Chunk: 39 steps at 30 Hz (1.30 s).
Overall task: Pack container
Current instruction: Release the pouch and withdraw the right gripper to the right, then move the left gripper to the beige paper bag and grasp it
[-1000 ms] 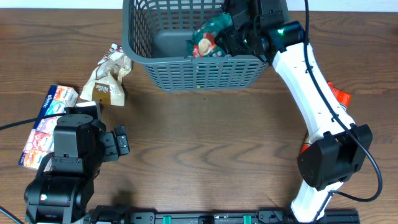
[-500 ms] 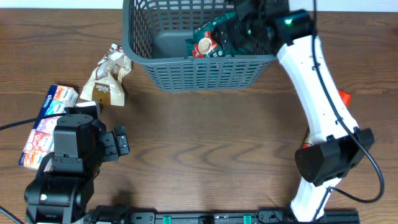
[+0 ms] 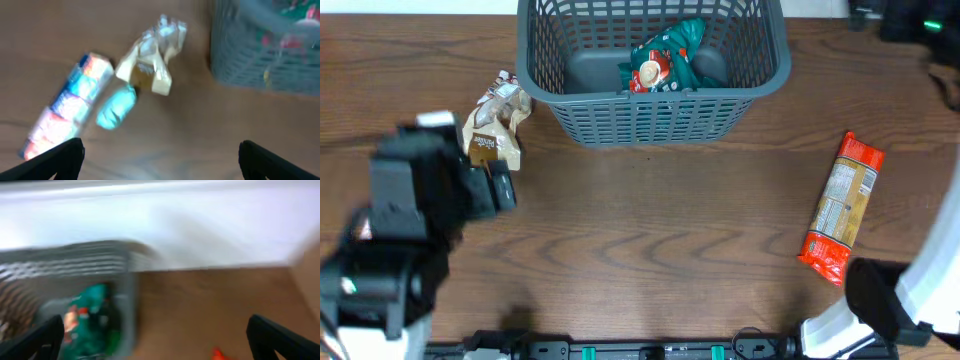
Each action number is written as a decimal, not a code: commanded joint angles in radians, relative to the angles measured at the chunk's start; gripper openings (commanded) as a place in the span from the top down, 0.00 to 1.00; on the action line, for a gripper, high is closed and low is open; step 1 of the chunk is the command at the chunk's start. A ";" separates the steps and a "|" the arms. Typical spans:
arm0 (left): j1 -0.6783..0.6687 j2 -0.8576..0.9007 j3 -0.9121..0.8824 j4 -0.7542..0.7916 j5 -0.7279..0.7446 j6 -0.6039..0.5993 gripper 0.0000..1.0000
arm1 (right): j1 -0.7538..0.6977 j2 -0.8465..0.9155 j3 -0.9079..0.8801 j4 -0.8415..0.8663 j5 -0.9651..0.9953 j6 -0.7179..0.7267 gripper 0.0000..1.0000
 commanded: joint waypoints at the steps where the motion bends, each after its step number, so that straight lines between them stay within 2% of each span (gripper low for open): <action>1: 0.026 0.207 0.264 -0.069 -0.037 0.083 0.02 | -0.115 0.010 0.000 -0.056 0.014 0.086 0.01; 5: 0.088 0.464 0.521 -0.151 -0.037 0.142 0.02 | -0.209 0.026 -0.009 -0.103 0.015 0.082 0.01; 8: 0.140 0.597 0.587 -0.144 0.011 0.161 0.02 | -0.235 0.039 -0.009 -0.125 0.015 0.061 0.01; 11: 0.179 0.699 0.587 -0.121 0.066 0.183 0.02 | -0.245 0.049 -0.009 -0.131 0.015 0.058 0.01; 24: 0.203 1.086 0.586 -0.050 0.069 0.316 0.02 | -0.247 0.052 -0.009 -0.102 0.019 0.058 0.01; 39: 0.204 1.304 0.586 0.090 0.080 0.437 0.02 | -0.247 0.052 -0.009 -0.103 0.023 0.058 0.01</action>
